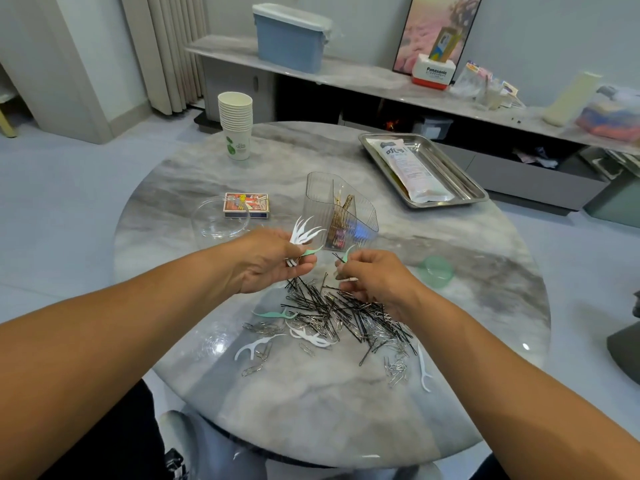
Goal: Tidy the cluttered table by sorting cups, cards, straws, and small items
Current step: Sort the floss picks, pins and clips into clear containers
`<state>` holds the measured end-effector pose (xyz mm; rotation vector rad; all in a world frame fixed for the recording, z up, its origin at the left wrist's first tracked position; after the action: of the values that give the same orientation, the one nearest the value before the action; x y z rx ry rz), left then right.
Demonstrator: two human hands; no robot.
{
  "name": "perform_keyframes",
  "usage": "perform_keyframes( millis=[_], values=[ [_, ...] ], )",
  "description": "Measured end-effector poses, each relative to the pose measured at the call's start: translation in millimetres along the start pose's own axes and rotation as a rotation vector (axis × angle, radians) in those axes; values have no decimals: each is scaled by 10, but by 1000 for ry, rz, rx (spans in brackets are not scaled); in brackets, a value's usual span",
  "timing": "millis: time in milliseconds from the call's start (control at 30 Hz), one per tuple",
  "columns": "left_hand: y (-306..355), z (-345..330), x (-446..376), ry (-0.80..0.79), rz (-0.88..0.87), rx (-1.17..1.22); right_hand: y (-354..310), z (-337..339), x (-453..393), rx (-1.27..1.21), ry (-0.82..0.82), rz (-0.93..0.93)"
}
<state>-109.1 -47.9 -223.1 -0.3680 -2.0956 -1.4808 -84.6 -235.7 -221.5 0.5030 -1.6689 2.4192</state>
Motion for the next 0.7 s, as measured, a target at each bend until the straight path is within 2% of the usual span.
perform_keyframes(
  millis=[67,233,300,367,467,567,700],
  values=[
    [-32,-19,-2,4,4,-20,-14,41,4,29,49,45],
    [-42,-89,46,-37,-3,-31,-113,154,0,237,190,303],
    [-36,-89,57,-31,-13,-39,-181,151,22,174,204,348],
    [-43,-94,65,-33,-19,-57,-215,115,40,-19,146,304],
    [-83,-132,80,-60,-5,-66,-173,-9,63,-220,-33,119],
    [-120,-173,96,-95,27,-10,-91,-106,64,-262,-99,-20],
    [-120,-252,148,-213,0,-42,-43,-144,56,-276,-93,-30]
  ],
)
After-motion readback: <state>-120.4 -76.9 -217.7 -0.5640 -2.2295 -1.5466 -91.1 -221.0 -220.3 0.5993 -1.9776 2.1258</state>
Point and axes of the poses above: each hand's wrist, its own x-axis away from the middle knuckle, its own z-axis out of the back of the hand, y = z × x, the point moved 5 cm from there along -x, towards the middle knuckle, and after that the axes turned 8 degrees about y, right-handed, at the moved point
